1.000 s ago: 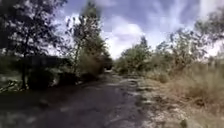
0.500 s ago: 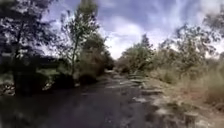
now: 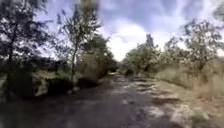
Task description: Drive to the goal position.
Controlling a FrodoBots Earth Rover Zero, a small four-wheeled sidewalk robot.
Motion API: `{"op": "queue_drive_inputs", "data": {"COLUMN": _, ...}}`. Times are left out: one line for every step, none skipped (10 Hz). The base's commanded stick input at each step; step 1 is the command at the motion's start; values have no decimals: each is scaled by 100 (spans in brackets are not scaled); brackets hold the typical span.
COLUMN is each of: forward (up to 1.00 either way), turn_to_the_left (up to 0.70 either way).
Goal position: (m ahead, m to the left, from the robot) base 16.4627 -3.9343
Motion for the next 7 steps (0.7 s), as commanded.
{"op": "queue_drive_inputs", "data": {"forward": 100, "turn_to_the_left": 0}}
{"op": "queue_drive_inputs", "data": {"forward": 100, "turn_to_the_left": 0}}
{"op": "queue_drive_inputs", "data": {"forward": 100, "turn_to_the_left": 0}}
{"op": "queue_drive_inputs", "data": {"forward": 100, "turn_to_the_left": 0}}
{"op": "queue_drive_inputs", "data": {"forward": 100, "turn_to_the_left": 0}}
{"op": "queue_drive_inputs", "data": {"forward": 100, "turn_to_the_left": 0}}
{"op": "queue_drive_inputs", "data": {"forward": 100, "turn_to_the_left": 0}}
